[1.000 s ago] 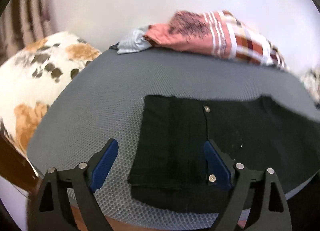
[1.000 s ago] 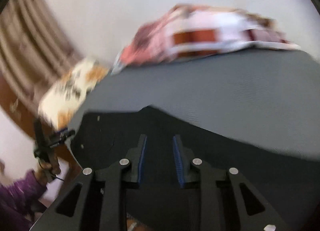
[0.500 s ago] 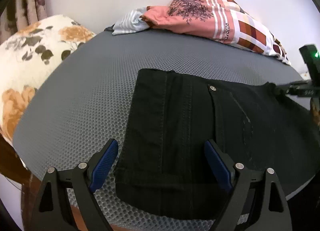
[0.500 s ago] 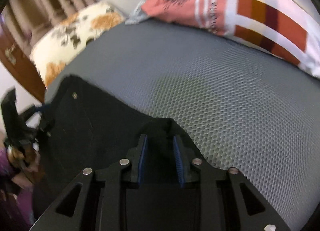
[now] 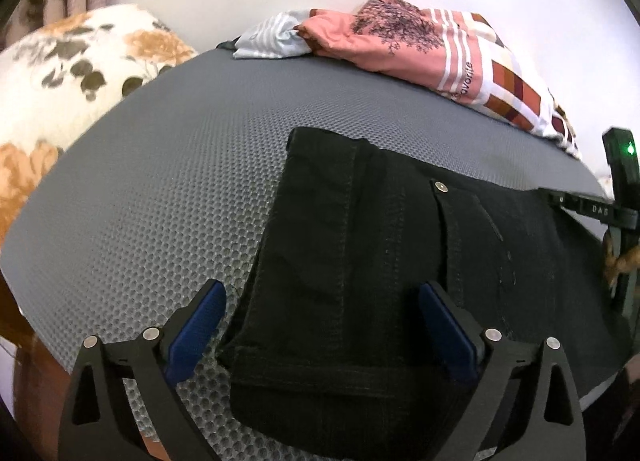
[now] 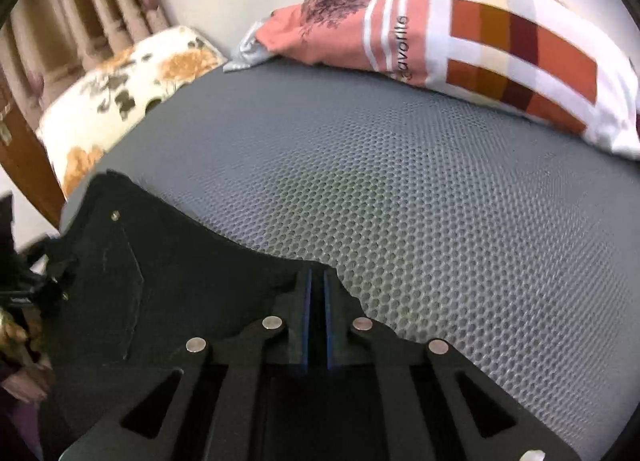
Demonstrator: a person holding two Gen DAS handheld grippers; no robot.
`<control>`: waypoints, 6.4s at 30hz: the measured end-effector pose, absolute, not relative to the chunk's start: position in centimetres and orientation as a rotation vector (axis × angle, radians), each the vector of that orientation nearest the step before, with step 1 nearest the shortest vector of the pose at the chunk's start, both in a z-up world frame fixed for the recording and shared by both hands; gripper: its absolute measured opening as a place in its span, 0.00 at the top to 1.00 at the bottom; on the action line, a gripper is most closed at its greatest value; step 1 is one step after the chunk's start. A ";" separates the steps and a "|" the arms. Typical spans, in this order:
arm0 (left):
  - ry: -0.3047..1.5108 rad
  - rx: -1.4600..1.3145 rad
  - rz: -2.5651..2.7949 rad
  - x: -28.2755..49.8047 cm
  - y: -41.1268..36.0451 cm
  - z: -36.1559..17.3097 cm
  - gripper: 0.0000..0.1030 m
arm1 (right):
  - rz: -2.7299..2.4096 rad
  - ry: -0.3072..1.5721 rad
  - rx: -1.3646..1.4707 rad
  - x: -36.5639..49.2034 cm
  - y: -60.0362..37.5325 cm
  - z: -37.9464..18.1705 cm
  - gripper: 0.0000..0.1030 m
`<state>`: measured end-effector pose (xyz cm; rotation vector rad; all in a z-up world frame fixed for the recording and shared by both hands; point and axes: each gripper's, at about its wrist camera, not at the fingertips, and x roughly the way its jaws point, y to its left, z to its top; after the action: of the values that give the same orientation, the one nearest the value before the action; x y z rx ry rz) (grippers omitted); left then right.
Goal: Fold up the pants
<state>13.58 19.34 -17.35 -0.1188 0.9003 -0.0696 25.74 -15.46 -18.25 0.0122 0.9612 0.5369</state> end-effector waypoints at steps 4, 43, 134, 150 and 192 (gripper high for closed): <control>0.888 -0.061 -0.023 13.8 18.9 -16.4 0.06 | 0.504 0.928 0.005 24.4 -15.6 -17.0 0.82; 0.893 0.199 -0.271 8.0 2.0 -10.3 0.06 | -0.091 0.661 1.002 -13.3 -56.3 -17.6 0.92; 0.990 -0.013 -0.096 10.8 9.9 -12.3 0.06 | 0.519 0.977 0.403 5.8 -18.0 -17.4 0.85; 1.021 -0.192 -0.029 11.6 14.9 -11.8 0.06 | 0.529 0.904 0.033 2.3 -15.0 -15.0 0.83; 1.067 -0.021 -0.103 11.6 10.9 -13.2 0.06 | 0.625 0.944 -0.230 1.7 -12.5 -16.3 0.97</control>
<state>11.60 10.88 -13.22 -0.0213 1.0674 -0.1030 1.74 -12.54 -16.32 -0.2300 0.9439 0.6252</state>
